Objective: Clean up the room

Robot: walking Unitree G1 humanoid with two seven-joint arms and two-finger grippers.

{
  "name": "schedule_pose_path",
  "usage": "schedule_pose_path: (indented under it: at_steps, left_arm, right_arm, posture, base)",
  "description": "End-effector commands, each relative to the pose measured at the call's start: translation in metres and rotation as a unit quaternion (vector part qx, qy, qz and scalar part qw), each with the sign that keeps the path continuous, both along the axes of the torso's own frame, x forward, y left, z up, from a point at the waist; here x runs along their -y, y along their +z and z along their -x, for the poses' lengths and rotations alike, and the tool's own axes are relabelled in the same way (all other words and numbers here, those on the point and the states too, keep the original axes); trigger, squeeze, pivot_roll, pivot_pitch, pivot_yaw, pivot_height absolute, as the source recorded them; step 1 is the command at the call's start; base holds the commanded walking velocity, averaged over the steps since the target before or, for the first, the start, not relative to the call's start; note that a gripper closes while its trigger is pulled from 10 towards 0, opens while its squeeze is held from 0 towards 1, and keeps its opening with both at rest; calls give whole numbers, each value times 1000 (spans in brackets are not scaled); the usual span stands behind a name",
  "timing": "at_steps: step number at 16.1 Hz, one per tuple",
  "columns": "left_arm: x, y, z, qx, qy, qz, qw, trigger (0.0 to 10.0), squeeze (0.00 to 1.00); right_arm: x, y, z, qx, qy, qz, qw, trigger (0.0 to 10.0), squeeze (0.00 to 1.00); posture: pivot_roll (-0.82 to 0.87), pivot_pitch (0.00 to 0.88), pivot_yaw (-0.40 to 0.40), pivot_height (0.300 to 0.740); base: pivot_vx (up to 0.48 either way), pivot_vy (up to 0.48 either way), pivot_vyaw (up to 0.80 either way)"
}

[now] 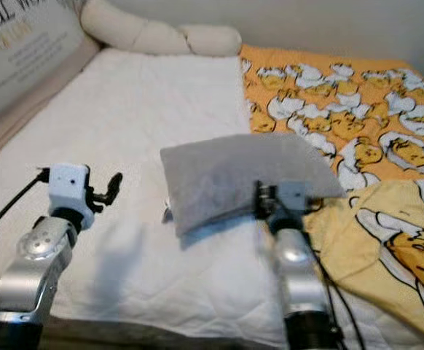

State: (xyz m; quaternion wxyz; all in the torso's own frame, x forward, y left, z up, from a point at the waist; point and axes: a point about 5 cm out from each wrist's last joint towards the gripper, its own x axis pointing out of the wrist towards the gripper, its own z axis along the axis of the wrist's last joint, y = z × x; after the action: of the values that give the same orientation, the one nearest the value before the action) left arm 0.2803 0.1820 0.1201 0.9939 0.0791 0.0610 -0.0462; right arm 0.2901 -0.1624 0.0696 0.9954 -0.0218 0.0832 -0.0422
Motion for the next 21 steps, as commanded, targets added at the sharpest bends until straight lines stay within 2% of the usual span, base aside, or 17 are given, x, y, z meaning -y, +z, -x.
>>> schedule_pose_path:
  at_steps: [1,2,3,5,7,8,9,10,12,13,15,18,20,21]
  left_arm:
    - [0,0,0,-2,-2,-7,1000,10000,0]
    - [0,0,0,-3,-4,-11,1000,10000,0]
    - [0,0,0,-3,-6,-14,1000,10000,0]
    - [0,1,0,-2,-9,-18,1000,10000,0]
    - [-2,1,5,-1,-13,-26,1000,10000,0]
    - [-4,0,9,-4,-14,-28,999,10000,0]
    - [-5,-2,12,-7,-19,-31,999,10000,0]
    - [-3,-7,17,-17,-39,-44,998,10000,0]
    - [5,-17,20,-34,-90,-55,994,10000,0]
    - [8,-16,19,-32,-114,-60,991,10000,0]
    - [15,-10,15,-36,-182,-61,981,10000,0]
    - [22,-7,14,-44,-248,-64,966,10000,0]
    - [26,-3,13,-49,-293,-78,952,10000,0]
    - [26,-2,13,-52,-302,-81,948,10000,0]
  right_arm:
    - [3,3,-1,4,-3,3,1000,10000,710]
    - [3,2,-1,1,0,3,1000,10000,271]
    - [4,2,-1,0,1,4,1000,10000,0]
    - [7,3,-2,1,-2,3,1000,10000,0]
    - [17,6,-1,1,-22,7,1000,10000,0]
    - [23,5,1,-5,-30,-29,999,10000,200]
    - [26,3,4,-12,-33,-64,997,10000,820]
    - [29,-5,7,-40,-42,-108,992,10000,1000]
    - [31,-20,10,-82,-71,-172,979,10000,1000]
    - [29,-22,8,-89,-65,-210,971,10000,1000]
    - [25,-20,-3,-88,-46,-341,935,10000,1000]
    - [27,-22,-19,-87,-56,-411,906,10000,1000]
    - [28,-20,-38,-86,-57,-451,887,10000,1000]
    - [30,-18,-44,-85,-66,-470,876,10000,1000]
  posture:
    - [33,0,-15,740]
    - [33,0,-15,740]
    - [33,0,-15,740]
    - [33,0,-14,740]
    - [22,0,-6,740]
    - [27,0,-12,740]
    - [27,0,-15,740]
    - [25,0,-16,740]
    - [24,0,-17,740]
    - [24,0,-15,740]
    - [15,0,-1,740]
    - [9,0,11,740]
    - [21,0,10,740]
    - [31,0,9,740]
  base:
    - [0,0,0]
    - [0,0,0]
    - [0,0,0]
    - [0,0,0]
    - [0,0,0]
    - [0,0,0]
    - [0,0,0]
    - [0,0,0]
    - [0,0,0]
    - [0,0,0]
    - [0,0,0]
    - [0,0,0]
    - [0,0,0]
    - [0,0,0]
